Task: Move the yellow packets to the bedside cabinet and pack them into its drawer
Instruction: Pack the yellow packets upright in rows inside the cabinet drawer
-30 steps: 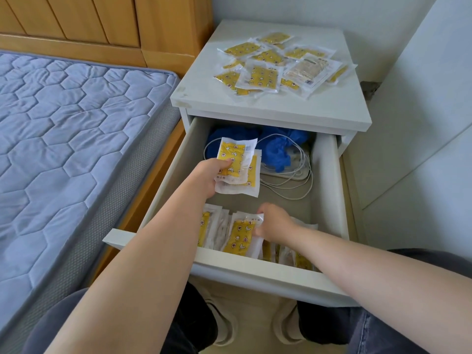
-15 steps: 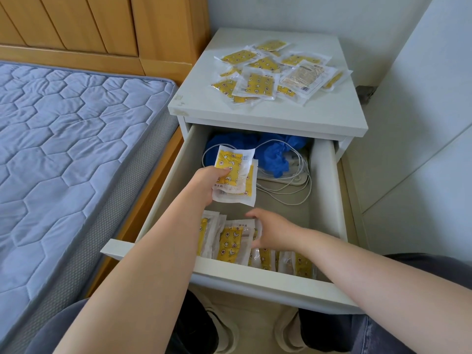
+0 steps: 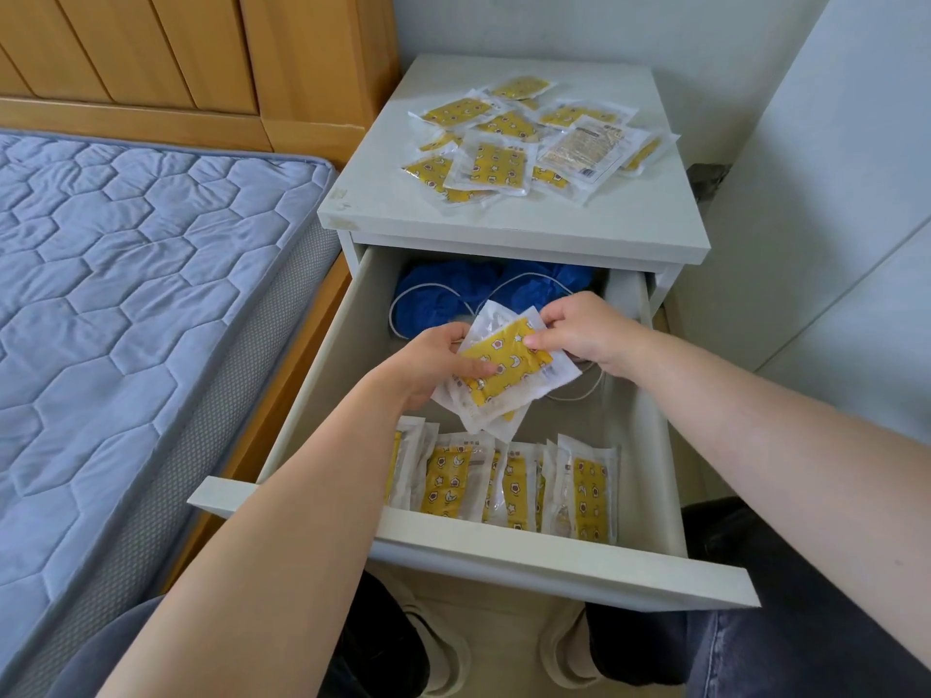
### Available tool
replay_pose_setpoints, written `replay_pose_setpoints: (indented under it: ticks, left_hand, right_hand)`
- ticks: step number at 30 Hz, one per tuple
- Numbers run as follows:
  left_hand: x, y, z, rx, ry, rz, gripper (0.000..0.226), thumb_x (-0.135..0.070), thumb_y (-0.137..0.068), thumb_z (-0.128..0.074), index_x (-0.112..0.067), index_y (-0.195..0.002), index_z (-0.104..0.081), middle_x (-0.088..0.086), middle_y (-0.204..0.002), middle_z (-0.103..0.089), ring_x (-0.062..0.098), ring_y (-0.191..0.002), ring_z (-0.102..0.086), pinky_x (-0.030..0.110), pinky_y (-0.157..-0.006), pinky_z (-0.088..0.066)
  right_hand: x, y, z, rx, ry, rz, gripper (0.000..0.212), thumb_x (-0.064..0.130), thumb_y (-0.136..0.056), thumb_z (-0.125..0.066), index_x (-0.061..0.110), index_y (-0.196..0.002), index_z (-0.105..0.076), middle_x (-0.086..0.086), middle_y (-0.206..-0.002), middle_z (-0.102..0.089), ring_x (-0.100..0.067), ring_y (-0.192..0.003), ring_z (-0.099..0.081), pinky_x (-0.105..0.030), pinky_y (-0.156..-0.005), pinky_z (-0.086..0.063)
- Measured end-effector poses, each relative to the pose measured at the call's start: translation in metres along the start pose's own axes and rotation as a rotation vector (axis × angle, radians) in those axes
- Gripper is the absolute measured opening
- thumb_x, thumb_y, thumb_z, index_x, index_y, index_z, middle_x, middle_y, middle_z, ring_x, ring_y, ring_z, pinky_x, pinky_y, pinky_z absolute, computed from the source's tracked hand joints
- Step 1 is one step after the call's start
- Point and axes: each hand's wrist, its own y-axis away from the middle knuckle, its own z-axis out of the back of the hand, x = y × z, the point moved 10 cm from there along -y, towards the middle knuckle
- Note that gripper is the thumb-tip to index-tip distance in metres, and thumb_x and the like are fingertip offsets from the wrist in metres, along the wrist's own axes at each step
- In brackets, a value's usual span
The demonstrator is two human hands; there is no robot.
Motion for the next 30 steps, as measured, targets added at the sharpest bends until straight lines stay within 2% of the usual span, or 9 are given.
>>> replay_pose_setpoints:
  ticks: [2,6,9,12,15,17,23,27,30]
  left_hand:
    - [0.001,0.0,-0.004,0.032,0.001,0.013,0.033,-0.011,-0.082,-0.072,-0.022,-0.11,-0.058,0.003,-0.109,-0.069,0.022,-0.098,-0.069,0.04,-0.082,-0.058]
    - [0.007,0.002,-0.013,0.102,0.02,0.06,0.015,-0.016,-0.089,-0.064,-0.021,-0.103,-0.061,0.0,-0.101,-0.071,0.016,-0.091,-0.07,0.031,-0.076,-0.059]
    - [0.005,-0.001,-0.012,0.072,-0.155,0.0,0.024,-0.008,-0.085,-0.069,-0.02,-0.105,-0.062,-0.002,-0.102,-0.07,0.014,-0.093,-0.069,0.031,-0.082,-0.058]
    - [0.002,-0.001,-0.015,0.063,-0.226,-0.049,0.035,-0.008,-0.082,-0.072,-0.017,-0.115,-0.063,0.0,-0.107,-0.07,0.016,-0.099,-0.068,0.035,-0.088,-0.056]
    - [0.001,-0.001,-0.02,0.101,-0.225,-0.062,0.042,-0.007,-0.08,-0.073,-0.015,-0.12,-0.061,-0.001,-0.11,-0.07,0.015,-0.102,-0.067,0.033,-0.088,-0.056]
    - [0.004,-0.001,-0.025,0.156,-0.211,-0.049,0.049,-0.006,-0.079,-0.074,-0.016,-0.124,-0.058,-0.001,-0.113,-0.069,0.014,-0.103,-0.067,0.031,-0.089,-0.055]
    - [0.045,0.0,-0.033,0.259,-0.936,0.075,0.068,-0.024,-0.075,-0.08,-0.024,-0.135,-0.048,-0.002,-0.128,-0.059,0.017,-0.115,-0.056,0.034,-0.1,-0.044]
    - [0.057,0.0,-0.044,0.328,-1.067,0.125,0.081,-0.031,-0.072,-0.082,-0.028,-0.142,-0.04,-0.003,-0.138,-0.05,0.02,-0.124,-0.05,0.038,-0.103,-0.043]
    - [0.064,0.003,-0.051,0.378,-1.131,0.178,0.087,-0.031,-0.072,-0.082,-0.028,-0.145,-0.035,-0.004,-0.143,-0.045,0.022,-0.128,-0.046,0.041,-0.105,-0.041]
  right_hand:
    - [0.001,-0.001,0.004,-0.012,0.054,0.006,0.012,0.014,-0.081,-0.073,0.004,-0.089,-0.071,-0.013,-0.096,-0.071,-0.03,-0.094,-0.067,-0.044,-0.09,-0.053]
    - [0.002,-0.002,0.015,-0.057,0.099,0.024,0.019,0.015,-0.083,-0.072,-0.001,-0.093,-0.07,-0.016,-0.097,-0.07,-0.029,-0.088,-0.065,-0.039,-0.083,-0.052]
    - [0.002,-0.001,0.013,0.002,0.091,0.042,0.027,0.023,-0.086,-0.069,0.0,-0.099,-0.068,-0.015,-0.101,-0.069,-0.027,-0.09,-0.064,-0.038,-0.084,-0.05]
    - [0.007,0.002,0.003,0.074,0.165,0.086,0.039,0.03,-0.083,-0.071,-0.003,-0.103,-0.064,-0.018,-0.104,-0.068,-0.032,-0.097,-0.065,-0.045,-0.089,-0.052]
    - [0.012,0.005,0.004,0.104,0.232,0.133,0.02,0.02,-0.082,-0.073,0.003,-0.091,-0.065,-0.007,-0.091,-0.069,-0.023,-0.085,-0.066,-0.032,-0.073,-0.054]
    - [0.011,0.007,0.007,0.148,0.269,0.134,0.013,0.016,-0.082,-0.073,0.007,-0.088,-0.066,-0.004,-0.089,-0.07,-0.019,-0.083,-0.067,-0.029,-0.073,-0.053]
    - [-0.02,0.021,-0.015,0.442,0.501,0.072,0.02,0.018,-0.084,-0.07,0.003,-0.096,-0.064,-0.006,-0.096,-0.071,-0.02,-0.088,-0.069,-0.035,-0.083,-0.056]
    - [-0.027,0.034,-0.035,0.598,0.574,0.08,0.007,0.016,-0.083,-0.07,0.014,-0.087,-0.064,0.001,-0.09,-0.07,-0.014,-0.084,-0.068,-0.029,-0.078,-0.056]
    - [-0.038,0.039,-0.052,0.644,0.755,0.092,0.017,0.013,-0.08,-0.072,0.025,-0.077,-0.059,0.003,-0.085,-0.064,-0.015,-0.081,-0.063,-0.031,-0.074,-0.055]
